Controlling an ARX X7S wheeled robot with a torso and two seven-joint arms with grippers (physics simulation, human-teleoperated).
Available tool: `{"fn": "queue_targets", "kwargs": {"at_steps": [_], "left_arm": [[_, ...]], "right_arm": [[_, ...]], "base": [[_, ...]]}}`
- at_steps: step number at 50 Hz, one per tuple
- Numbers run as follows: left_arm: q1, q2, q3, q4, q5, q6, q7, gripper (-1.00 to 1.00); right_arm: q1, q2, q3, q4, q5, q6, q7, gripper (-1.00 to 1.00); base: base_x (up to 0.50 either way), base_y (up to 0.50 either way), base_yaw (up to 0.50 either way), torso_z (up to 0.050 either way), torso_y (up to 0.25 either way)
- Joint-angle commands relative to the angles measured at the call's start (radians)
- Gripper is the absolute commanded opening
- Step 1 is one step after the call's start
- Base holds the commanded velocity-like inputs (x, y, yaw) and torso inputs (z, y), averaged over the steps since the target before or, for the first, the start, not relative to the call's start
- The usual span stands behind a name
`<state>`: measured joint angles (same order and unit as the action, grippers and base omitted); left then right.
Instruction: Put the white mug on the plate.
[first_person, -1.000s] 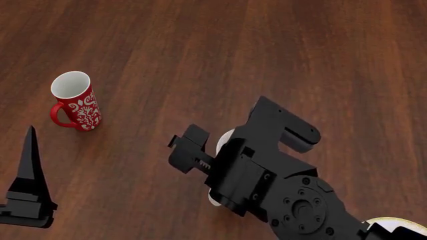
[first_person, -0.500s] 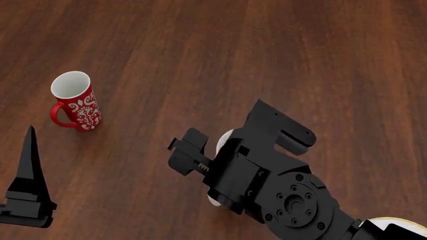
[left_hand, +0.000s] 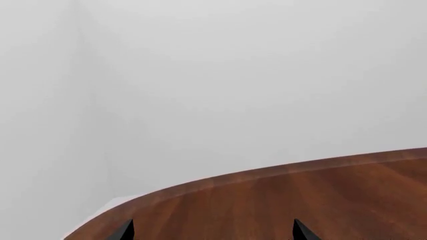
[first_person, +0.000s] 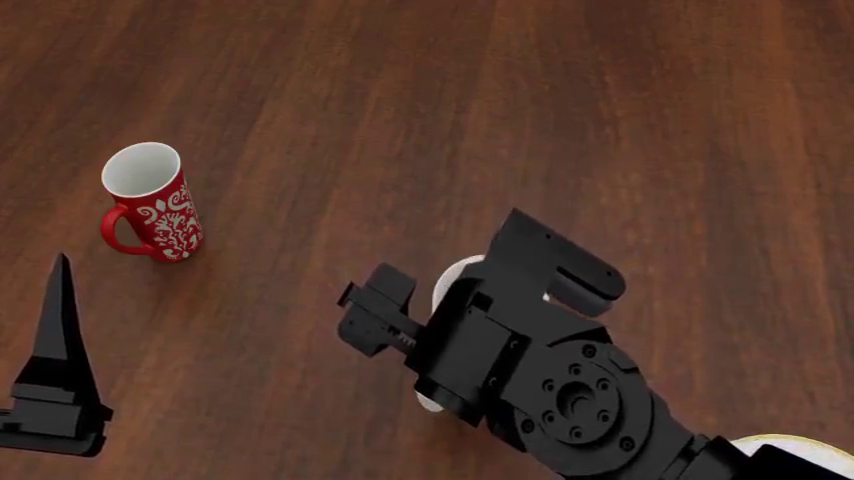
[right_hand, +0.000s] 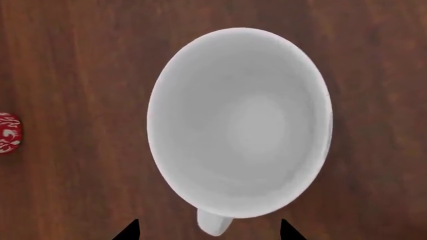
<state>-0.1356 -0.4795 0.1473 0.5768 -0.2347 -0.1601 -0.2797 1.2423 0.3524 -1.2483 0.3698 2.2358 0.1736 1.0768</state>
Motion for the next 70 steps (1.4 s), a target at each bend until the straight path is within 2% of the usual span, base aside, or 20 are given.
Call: {"fn": "queue_targets", "kwargs": {"at_steps": [1,70], "left_arm": [[0.001,-0.001,0.003,-0.004,0.000,0.003,-0.001,1.00],[0.004,-0.010,0.012,-0.022,-0.003,0.015,-0.008,1.00]], "right_arm": [[-0.006,-0.009,-0.003,0.029,0.005,0.009,-0.014,1.00],[-0.020,-0.082,-0.034,0.184,0.010,0.071,-0.082,1.00]], "base": [[0.00,0.00,0.00,0.000,0.000],[0.00,0.00,0.00,0.000,0.000]]}}
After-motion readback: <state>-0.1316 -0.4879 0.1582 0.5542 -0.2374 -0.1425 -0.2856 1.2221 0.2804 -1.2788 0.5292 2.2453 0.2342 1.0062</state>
